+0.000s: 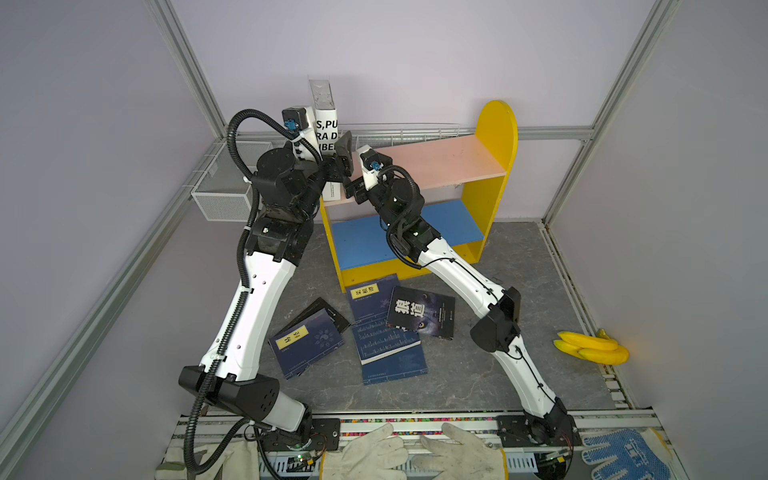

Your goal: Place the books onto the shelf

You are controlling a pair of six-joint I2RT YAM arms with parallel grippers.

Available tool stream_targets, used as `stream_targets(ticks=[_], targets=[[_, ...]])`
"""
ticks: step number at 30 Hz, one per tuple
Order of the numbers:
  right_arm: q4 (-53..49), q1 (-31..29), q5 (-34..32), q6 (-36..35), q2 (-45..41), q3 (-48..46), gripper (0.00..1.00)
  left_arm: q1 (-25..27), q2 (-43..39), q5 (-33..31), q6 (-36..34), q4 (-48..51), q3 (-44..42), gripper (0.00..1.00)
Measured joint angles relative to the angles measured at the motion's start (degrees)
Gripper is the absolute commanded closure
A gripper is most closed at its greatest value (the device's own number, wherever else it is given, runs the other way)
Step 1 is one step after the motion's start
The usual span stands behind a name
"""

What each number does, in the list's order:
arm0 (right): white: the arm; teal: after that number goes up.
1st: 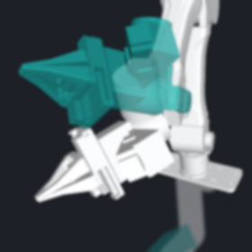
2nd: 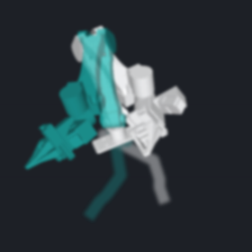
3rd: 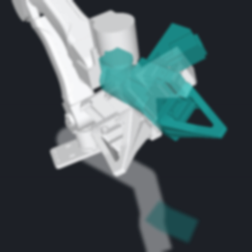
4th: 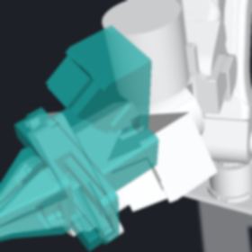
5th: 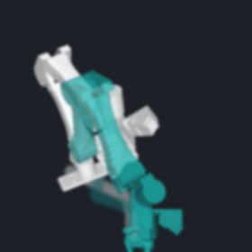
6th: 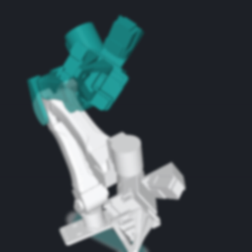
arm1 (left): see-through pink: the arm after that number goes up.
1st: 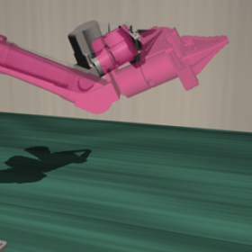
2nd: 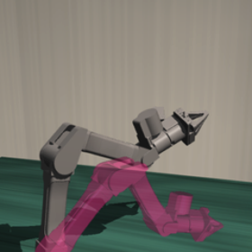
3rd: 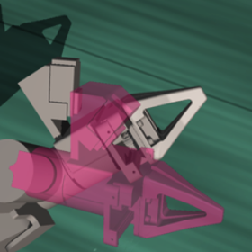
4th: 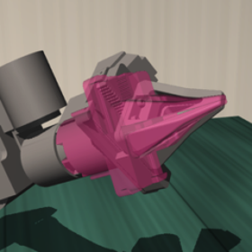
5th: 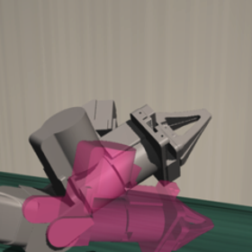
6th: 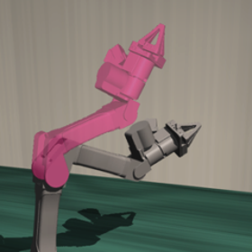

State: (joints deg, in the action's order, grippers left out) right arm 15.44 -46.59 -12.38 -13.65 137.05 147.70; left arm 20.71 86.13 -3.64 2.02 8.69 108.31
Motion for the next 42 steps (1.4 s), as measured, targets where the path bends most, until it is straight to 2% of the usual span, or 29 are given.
stream_targets(ticks=[14,25,32,42], targets=[[-1.11,-0.09,1.27,0.59,-0.46,-0.44,0.1,0.0,-5.75,-8.61,2.51,-2.05,-6.93,0.1],[-3.76,-0.39,-2.86,-1.62,-3.93,-4.33,0.11,0.0,-11.8,-8.13,4.42,-2.86,-12.0,0.03],[-4.24,-0.39,-4.79,-2.82,-10.23,-13.44,0.11,0.0,-16.48,-6.58,4.42,-2.58,-16.33,0.0],[-3.85,-0.44,-2.99,-1.42,-23.21,-28.48,0.11,0.0,-25.64,-1.95,8.02,1.16,-24.13,0.0]])
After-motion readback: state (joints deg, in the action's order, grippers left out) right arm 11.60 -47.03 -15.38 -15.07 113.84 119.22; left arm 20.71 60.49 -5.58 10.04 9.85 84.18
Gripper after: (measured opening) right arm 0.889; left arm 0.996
